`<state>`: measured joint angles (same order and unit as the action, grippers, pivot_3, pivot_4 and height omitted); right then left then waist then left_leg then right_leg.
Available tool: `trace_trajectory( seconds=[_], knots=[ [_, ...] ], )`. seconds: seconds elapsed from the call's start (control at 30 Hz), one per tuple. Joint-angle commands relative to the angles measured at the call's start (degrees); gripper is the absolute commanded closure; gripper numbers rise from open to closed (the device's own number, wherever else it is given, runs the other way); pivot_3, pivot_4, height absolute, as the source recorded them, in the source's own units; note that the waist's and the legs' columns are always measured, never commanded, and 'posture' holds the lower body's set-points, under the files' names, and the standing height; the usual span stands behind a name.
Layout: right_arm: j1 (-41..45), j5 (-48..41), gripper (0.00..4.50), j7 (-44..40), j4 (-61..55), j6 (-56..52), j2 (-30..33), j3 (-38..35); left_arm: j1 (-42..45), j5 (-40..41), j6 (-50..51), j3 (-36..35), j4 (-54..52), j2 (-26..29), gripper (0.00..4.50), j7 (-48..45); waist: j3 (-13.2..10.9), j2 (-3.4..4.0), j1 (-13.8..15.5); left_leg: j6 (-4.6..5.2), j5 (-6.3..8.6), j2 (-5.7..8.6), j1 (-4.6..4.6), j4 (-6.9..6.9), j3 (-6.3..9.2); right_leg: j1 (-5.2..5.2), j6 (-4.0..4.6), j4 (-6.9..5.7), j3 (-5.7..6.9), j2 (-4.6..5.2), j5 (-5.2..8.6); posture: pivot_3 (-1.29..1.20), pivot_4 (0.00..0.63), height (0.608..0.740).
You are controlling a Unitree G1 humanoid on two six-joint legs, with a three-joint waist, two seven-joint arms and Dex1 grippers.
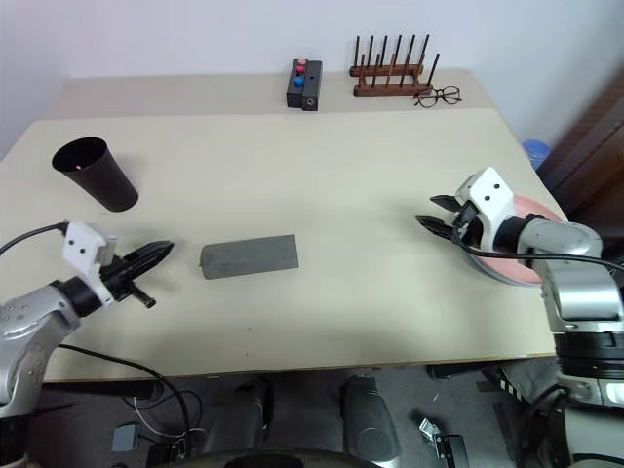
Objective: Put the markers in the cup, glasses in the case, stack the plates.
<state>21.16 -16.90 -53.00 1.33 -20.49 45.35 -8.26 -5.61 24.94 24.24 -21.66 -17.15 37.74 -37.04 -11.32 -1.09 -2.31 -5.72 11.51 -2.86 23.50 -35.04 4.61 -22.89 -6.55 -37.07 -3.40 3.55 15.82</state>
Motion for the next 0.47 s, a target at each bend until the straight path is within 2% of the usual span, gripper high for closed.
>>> trace_trajectory(
  seconds=[0.03,0.47],
  knots=[
    [1.99,-1.04,2.32,-0.04,0.96,2.79,-2.9,0.56,-0.48,-2.13,-3.34,-3.14,-0.23,-1.78,4.5,3.98,0.01,-0.02,0.2,-0.01,0.0,0.0,0.0,-0.01,0.0,0.02,0.01,0.02,0.0,0.01,0.0,0.0,0.15,0.74],
    [3.37,0.47,2.32,-1.13,7.49,6.16,-6.81,4.05,-4.76,-1.27,-2.56,-5.68,-4.17,-3.28,4.5,6.64,0.01,-0.01,-0.29,-0.01,0.01,-0.01,-0.01,0.08,-0.02,-0.01,0.03,0.05,0.0,-0.01,-0.02,0.0,0.15,0.74]
  ],
)
